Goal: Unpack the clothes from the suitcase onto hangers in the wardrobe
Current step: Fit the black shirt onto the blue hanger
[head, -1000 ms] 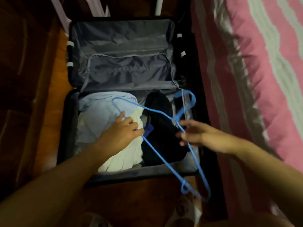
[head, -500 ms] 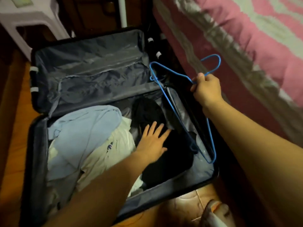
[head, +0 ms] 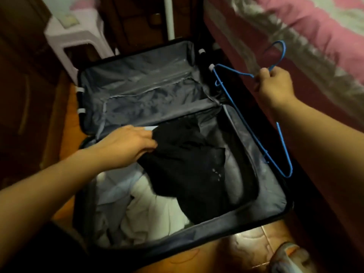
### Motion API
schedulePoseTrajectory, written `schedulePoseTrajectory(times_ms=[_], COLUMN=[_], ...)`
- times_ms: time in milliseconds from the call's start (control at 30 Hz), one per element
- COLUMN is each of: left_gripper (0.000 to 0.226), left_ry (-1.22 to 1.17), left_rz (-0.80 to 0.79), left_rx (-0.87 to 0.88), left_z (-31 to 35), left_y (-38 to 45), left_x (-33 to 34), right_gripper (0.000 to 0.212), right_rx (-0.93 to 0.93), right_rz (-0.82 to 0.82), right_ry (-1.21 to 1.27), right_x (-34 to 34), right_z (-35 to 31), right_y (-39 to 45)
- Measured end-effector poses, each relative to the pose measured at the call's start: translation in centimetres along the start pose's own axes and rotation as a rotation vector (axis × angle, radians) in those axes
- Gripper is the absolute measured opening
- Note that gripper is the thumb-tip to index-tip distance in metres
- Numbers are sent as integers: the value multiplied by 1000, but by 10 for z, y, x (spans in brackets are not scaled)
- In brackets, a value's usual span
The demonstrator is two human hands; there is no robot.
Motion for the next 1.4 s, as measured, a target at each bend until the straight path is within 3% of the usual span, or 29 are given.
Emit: schedulePoseTrajectory(times_ms=[100,133,167,200,267,300,367,467,600,667,733,800,867,900,967,1000,1067,1167,1200,1267,1333,1367,1400], left_gripper=[25,29,29,26,27,29,41,59,17,14,18,23,25,24,14,16,26,30,28,20,17,18,21], left_ry=[56,30,-21,-126,-369,-441,-507,-621,-488,-470,-474,-521,-622,-674,-742,-713,-482,-70,-26,-23,-105,-172,-245], left_rz=[-692,-857,-895,-783,-304,-99,46,-226,-622,-756,-841,-853,-805,-759,-657,-604,-423,280,496,744,780,691,499], left_rx=[-247,-376,-477,-572,-764,-785,-660,-510,-170,-75,-39,-65,-145,-184,-257,-310,-527,-857,-861,-846,-917,-1013,-1155], left_z=[-9,-10,-11,-14,-22,-19,2,38,64,71,75,74,70,66,56,45,16,-25,-28,-27,-34,-44,-58], left_y=[-51,-63,-68,-67,-54,-44,-26,-18,-22,-23,-27,-30,-32,-31,-30,-30,-36,-62,-68,-70,-70,-76,-86], left_x=[24,34,40,42,47,49,57,77,70,63,61,59,51,46,32,22,-6,-53,-64,-71,-63,-54,-40], right_gripper=[26,23,21,19,11,9,10,9,9,16,38,79,92,83,46,28,15,7,9,13,12,14,17], right_rx=[-6,-34,-72,-109,-113,-99,-82,-159,-194,-169,-166,-192,-184,-197,-308,-360,-344,-359,-403,-445,-422,-422,-428], right_rz=[-87,-125,-167,-206,-288,-324,-364,-411,-478,-579,-739,-855,-900,-894,-783,-683,-478,-303,-277,-255,-297,-321,-356], right_ry=[22,-14,-58,-88,-87,-70,-50,-101,-210,-271,-353,-458,-562,-618,-654,-628,-481,-184,-119,7,74,31,-56], right_x=[25,31,39,46,59,63,68,69,69,68,70,79,91,96,105,107,101,89,85,79,79,81,84], right_z=[-14,-14,-14,-13,-9,-8,-4,-3,7,20,31,47,64,69,74,70,50,-18,-45,-91,-115,-116,-111], right_y=[-16,-22,-29,-34,-45,-50,-58,-69,-83,-87,-101,-119,-146,-160,-175,-173,-152,-114,-105,-94,-89,-87,-85])
Point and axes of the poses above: each hand's wrist, its own y-axis towards the middle knuckle, its own x-axis out of the palm, z = x × y, the point moved 1 cm from there along y, towards the middle knuckle
